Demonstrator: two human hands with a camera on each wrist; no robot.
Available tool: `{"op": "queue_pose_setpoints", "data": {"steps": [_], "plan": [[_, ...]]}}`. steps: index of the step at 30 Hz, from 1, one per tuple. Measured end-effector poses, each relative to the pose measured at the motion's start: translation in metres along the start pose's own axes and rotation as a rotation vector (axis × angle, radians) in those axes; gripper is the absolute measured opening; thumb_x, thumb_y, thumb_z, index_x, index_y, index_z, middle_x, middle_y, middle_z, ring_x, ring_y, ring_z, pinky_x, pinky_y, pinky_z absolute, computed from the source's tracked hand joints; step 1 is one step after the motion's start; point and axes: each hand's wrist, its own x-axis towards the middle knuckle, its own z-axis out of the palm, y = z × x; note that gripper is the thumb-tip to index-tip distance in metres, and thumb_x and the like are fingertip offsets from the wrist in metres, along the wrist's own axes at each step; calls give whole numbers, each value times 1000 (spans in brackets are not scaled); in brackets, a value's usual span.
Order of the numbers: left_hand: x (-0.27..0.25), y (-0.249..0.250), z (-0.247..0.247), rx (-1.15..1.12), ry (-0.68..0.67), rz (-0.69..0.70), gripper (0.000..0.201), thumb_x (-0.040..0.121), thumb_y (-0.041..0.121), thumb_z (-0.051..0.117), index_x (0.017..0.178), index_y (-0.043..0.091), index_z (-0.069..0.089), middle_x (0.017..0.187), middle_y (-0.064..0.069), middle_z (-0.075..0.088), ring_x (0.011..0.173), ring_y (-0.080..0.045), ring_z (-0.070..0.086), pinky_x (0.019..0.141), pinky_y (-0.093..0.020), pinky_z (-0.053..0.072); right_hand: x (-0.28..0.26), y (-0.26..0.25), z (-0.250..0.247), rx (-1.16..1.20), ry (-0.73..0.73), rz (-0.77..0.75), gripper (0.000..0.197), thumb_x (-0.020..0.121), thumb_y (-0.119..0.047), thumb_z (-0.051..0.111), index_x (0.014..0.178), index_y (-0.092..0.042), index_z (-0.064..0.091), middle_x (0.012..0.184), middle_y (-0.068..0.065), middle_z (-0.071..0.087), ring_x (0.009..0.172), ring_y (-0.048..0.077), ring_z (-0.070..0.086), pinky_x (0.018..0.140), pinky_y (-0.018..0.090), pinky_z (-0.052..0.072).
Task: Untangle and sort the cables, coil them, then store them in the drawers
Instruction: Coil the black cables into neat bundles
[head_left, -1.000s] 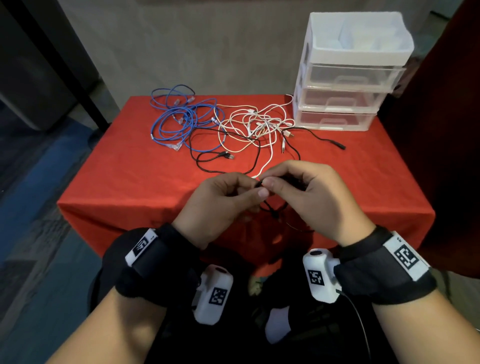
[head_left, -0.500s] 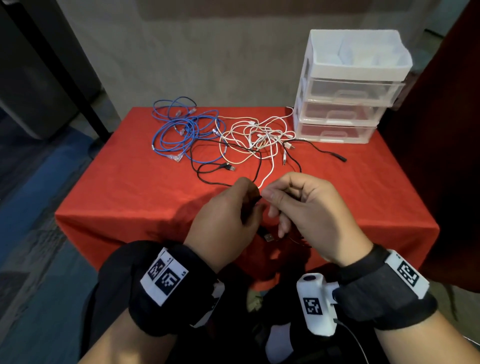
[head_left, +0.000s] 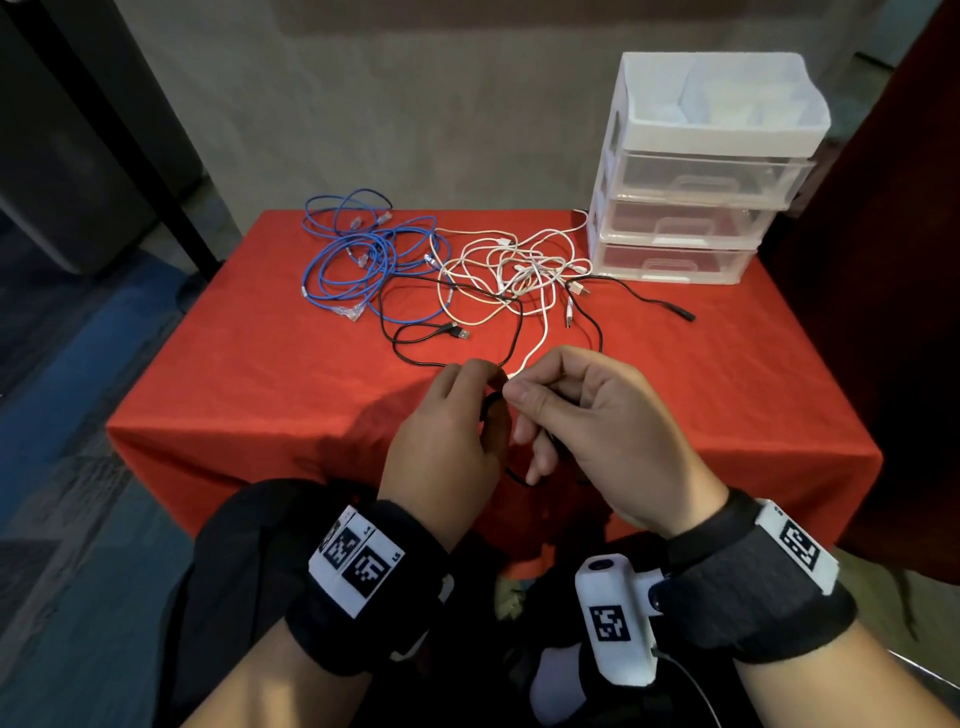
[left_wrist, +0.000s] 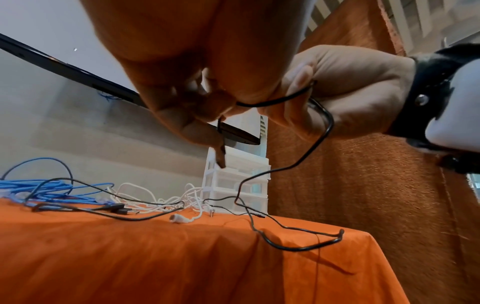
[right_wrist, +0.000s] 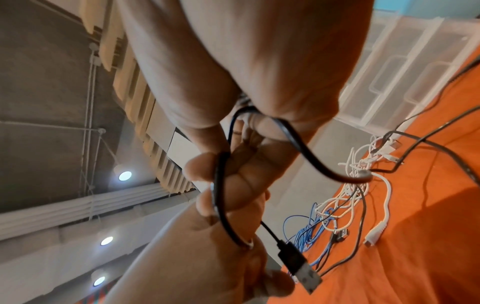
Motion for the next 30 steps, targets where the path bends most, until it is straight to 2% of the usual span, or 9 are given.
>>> {"op": "queue_pose_setpoints", "data": {"steps": [3,6,8,11,14,19,24,27,30], "plan": [[1,-5,-3,-234,-72,-4,11,96,20,57,92,11,63,88,-1,62,81,-20,61,74,-45,51,0,-2,-8,-11,34,-14,10,97,-8,65,89,-3,62,66,11,61,41,21,44,43,34,43],[2,7,-16,-831,-278,-349,25,101,25,58,86,5,60,79,-9,65,73,-18,60,70,-38,52,0,-5,-16,-36,40,-36,10,96,-10,66,86,-9,65,66,9,63,45,20,45,44,31,42],[3,19,-23,-1224,-345,-582,28,100,29,53,86,6,58,75,-8,61,69,-17,61,70,-31,55,0,-8,-17,-37,31,-49,8,95,-9,66,88,-6,65,68,9,64,49,23,48,47,28,45],[8,30,-29,-1500,-399,-777,28,101,35,46,81,16,52,65,3,43,55,-10,50,69,-28,56,1,-10,-13,-35,47,-73,10,97,-7,63,91,2,62,69,9,63,53,25,49,49,27,46],[10,36,-27,-1591,-448,-798,28,103,35,42,82,18,51,60,7,26,47,-7,32,69,-27,52,3,-12,-9,-19,95,-83,12,99,-8,61,89,-1,61,69,9,61,51,22,48,45,29,46],[11,37,-26,-1658,-471,-776,25,101,26,38,87,14,54,56,6,22,48,-9,29,72,-27,51,4,-12,-6,92,142,-25,17,99,-15,63,83,-9,62,72,10,60,51,18,48,42,26,43],[13,28,-36,-1586,-402,-796,19,94,22,41,83,16,55,57,10,18,41,-5,20,54,-20,37,4,-10,-11,-4,116,16,13,97,-20,67,88,-10,67,70,9,65,50,18,51,42,23,38],[12,23,-47,-1639,-301,-781,18,98,21,41,86,17,53,57,11,29,38,-4,26,52,-16,41,6,-8,-23,-146,74,25,16,99,-19,64,92,-5,66,65,5,64,45,13,39,42,21,29],[13,22,-53,-1619,-212,-742,17,100,22,41,88,18,51,75,8,65,50,-1,47,61,-17,53,4,1,-25,-425,-14,11,19,103,-23,59,90,-15,70,64,-1,66,49,11,46,47,25,36]]}}
